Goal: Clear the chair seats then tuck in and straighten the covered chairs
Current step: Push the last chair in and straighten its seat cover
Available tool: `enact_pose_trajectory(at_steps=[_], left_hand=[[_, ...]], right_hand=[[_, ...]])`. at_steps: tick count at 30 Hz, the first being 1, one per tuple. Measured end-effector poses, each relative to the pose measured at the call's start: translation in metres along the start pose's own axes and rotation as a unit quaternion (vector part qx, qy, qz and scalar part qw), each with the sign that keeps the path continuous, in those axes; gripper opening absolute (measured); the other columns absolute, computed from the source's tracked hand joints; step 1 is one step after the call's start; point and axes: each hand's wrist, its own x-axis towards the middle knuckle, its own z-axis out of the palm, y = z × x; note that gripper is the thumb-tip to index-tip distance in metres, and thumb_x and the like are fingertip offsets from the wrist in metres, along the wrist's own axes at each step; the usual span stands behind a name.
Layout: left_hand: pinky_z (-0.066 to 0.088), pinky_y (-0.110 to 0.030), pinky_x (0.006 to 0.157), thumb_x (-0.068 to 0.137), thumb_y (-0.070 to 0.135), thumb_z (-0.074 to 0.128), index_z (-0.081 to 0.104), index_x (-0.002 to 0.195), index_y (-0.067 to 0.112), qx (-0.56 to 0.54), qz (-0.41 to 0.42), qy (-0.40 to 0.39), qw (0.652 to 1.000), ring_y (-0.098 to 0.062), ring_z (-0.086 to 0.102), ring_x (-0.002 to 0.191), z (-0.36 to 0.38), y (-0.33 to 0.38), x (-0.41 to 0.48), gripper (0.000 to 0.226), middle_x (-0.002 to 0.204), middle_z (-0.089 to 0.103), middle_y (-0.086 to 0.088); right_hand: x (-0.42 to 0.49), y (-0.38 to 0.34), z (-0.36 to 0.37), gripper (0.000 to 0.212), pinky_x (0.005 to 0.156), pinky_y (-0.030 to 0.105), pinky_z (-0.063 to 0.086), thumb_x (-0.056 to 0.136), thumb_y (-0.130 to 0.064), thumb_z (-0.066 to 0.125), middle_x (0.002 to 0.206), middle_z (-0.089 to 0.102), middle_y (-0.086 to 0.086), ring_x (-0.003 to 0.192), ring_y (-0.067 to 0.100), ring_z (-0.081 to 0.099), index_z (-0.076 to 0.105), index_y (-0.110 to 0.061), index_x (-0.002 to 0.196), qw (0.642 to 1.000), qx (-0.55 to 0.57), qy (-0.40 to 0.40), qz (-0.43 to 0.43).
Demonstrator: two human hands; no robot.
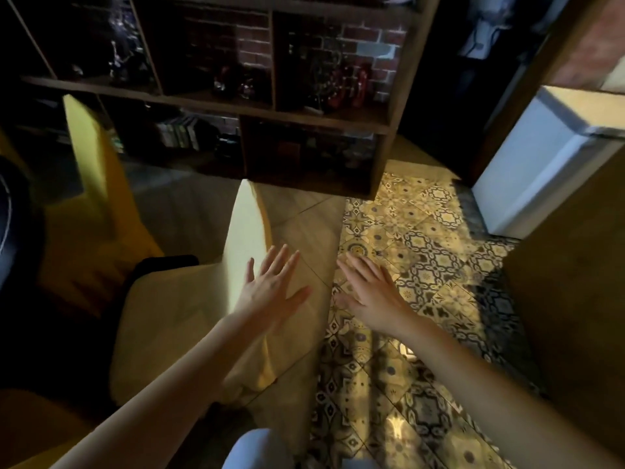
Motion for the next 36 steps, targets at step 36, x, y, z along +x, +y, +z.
enact_pose_trajectory(at_steps=[36], left_hand=[[-0.010,-0.049,0.114,0.089,0.066,0.024,-0.006,0.150,0.029,-0.049,-0.335,0.052,0.940,-0.020,-0.014,0.145,0.002,-0.105,0.286,0.077,0.159,-0.008,0.004]], right_hand=[[0.429,0.060,-0.082,0.064,0.119,0.048,-0.001,0.096,-0.057,0.027,0.162,-0.003,-0.004,0.148,0.016,-0.010,0.010,-0.030,0.152,0.949,-0.033,-0.120,-0.289]])
